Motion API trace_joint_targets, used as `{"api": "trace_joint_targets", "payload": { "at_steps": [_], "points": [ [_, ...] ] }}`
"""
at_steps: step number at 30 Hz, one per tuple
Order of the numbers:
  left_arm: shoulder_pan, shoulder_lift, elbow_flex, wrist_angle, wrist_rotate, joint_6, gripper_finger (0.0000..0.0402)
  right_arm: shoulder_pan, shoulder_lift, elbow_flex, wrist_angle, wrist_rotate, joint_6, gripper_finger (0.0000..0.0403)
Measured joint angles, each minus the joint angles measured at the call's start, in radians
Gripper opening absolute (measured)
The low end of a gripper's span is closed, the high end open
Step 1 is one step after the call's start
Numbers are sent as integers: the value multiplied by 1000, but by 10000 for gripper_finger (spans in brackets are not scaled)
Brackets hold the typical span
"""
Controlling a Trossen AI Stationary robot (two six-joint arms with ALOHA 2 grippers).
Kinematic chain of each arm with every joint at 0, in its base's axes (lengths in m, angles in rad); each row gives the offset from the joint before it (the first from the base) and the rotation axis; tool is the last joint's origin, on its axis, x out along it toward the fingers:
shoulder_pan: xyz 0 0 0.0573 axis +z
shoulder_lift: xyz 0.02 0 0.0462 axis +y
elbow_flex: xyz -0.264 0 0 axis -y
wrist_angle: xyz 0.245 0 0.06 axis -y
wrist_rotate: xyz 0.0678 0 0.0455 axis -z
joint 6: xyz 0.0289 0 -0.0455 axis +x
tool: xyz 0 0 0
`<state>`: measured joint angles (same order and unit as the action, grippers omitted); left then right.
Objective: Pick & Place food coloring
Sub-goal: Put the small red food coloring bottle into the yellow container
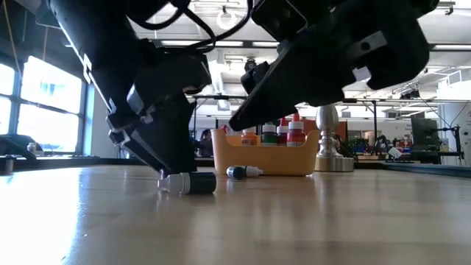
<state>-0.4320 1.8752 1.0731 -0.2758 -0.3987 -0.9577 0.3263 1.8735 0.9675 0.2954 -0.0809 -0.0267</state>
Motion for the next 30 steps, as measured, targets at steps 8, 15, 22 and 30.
{"api": "trace_joint_targets", "payload": {
  "at_steps": [8, 15, 22, 30],
  "points": [
    [-1, 11, 0, -7, -7, 11, 165, 4, 17, 0, 3, 1, -42, 67],
    [0, 12, 0, -15, -17, 43, 133, 3, 18, 0, 0, 1, -53, 55],
    [7, -4, 6, -31, -65, 99, 66, -1, 18, 0, 0, 3, -86, 55],
    [93, -96, 100, -116, -177, 327, 67, -15, 18, 0, 2, 7, -86, 55]
  ]
}}
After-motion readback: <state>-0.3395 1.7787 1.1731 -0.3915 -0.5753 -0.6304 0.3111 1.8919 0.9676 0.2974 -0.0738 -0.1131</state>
